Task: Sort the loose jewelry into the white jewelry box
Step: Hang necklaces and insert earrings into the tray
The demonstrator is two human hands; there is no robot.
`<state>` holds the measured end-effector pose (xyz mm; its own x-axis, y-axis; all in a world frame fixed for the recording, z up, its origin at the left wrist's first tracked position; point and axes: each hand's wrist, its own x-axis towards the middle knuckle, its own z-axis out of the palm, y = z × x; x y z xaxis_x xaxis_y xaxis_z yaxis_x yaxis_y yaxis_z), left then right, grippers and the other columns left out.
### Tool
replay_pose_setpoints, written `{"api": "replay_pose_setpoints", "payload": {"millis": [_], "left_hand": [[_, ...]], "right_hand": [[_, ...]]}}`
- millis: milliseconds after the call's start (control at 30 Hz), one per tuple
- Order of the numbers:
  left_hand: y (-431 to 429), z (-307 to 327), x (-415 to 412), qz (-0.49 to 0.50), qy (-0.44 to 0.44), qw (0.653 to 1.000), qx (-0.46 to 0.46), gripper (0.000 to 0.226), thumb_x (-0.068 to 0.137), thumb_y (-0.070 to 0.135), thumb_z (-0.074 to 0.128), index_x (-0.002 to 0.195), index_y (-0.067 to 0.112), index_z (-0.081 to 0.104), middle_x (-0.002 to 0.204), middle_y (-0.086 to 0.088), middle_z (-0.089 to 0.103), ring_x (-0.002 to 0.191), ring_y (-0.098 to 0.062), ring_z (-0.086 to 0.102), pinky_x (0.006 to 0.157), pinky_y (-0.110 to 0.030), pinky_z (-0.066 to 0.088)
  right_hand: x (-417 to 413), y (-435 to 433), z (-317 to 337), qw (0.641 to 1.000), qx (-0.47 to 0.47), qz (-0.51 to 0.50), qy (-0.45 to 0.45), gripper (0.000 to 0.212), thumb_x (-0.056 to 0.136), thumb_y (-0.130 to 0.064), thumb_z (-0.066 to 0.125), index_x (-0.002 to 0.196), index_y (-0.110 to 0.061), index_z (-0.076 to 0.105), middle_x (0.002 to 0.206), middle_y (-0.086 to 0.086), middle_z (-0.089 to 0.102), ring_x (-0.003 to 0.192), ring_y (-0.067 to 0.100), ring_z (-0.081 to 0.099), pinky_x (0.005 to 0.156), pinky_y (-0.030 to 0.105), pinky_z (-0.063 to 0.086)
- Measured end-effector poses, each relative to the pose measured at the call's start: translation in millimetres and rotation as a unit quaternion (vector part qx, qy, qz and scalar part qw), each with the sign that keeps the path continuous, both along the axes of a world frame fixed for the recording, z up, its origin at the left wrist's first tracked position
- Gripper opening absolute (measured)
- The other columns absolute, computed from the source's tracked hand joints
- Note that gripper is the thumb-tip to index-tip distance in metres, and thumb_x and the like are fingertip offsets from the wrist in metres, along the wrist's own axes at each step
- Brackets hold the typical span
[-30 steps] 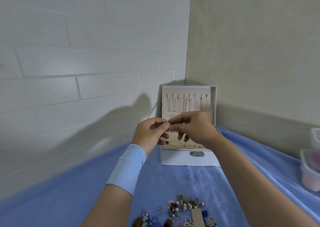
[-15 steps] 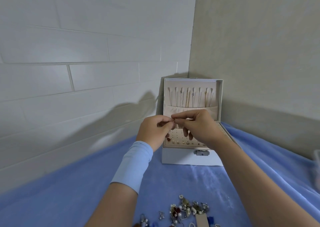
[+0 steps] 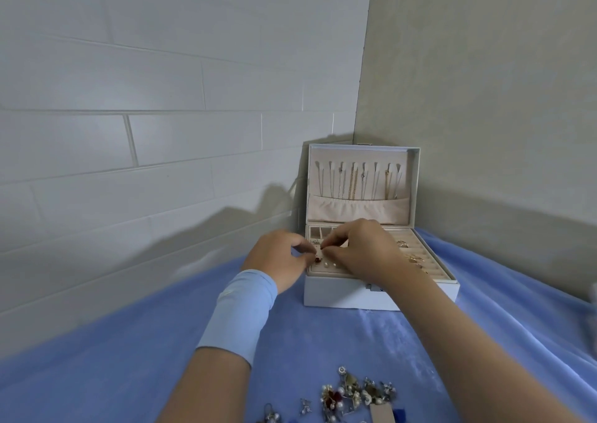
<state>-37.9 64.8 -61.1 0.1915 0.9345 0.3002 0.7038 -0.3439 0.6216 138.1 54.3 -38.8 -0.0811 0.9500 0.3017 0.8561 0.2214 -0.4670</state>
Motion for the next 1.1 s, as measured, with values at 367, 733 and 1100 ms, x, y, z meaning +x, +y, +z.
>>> {"api": "replay_pose_setpoints", "payload": {"millis": [367,733,1100], "left_hand": [[1.7,-5.6,-0.6,0.004,-0.044,0.999,-0.021,0.011,0.092,0.027,0.063,0.102,0.029,0.068,0.097,0.015,0.067,0.089,-0.007,0.06,0.081,-0.021,0.042],[-0.7,-5.8,-1.4,-0.019,-0.029,0.999,-0.01,0.014,0.094,0.024,0.059,0.095,0.036,0.065,0.096,0.015,0.065,0.088,-0.006,0.058,0.074,-0.017,0.038],[-27.5,16.3,-7.3,-0.012,-0.001,1.0,0.009,0.012,0.093,0.029,0.061,0.104,0.029,0.066,0.1,0.012,0.062,0.09,-0.008,0.055,0.081,-0.021,0.037]], "right_hand": [[-11.9,4.6,5.9,0.996,0.02,0.015,-0.091,0.008,0.087,-0.033,0.068,0.085,-0.035,0.076,0.085,-0.017,0.073,0.083,0.005,0.065,0.072,0.028,0.053],[-1.4,12.8,7.6,0.997,-0.039,0.04,-0.055,0.014,0.092,-0.037,0.065,0.089,-0.037,0.078,0.077,-0.02,0.066,0.075,0.003,0.058,0.08,0.033,0.054],[-0.3,-36.1,26.2,0.993,-0.022,0.113,-0.002,0.014,0.092,-0.034,0.067,0.082,-0.031,0.076,0.072,-0.017,0.067,0.057,-0.006,0.054,0.057,0.018,0.04]]}}
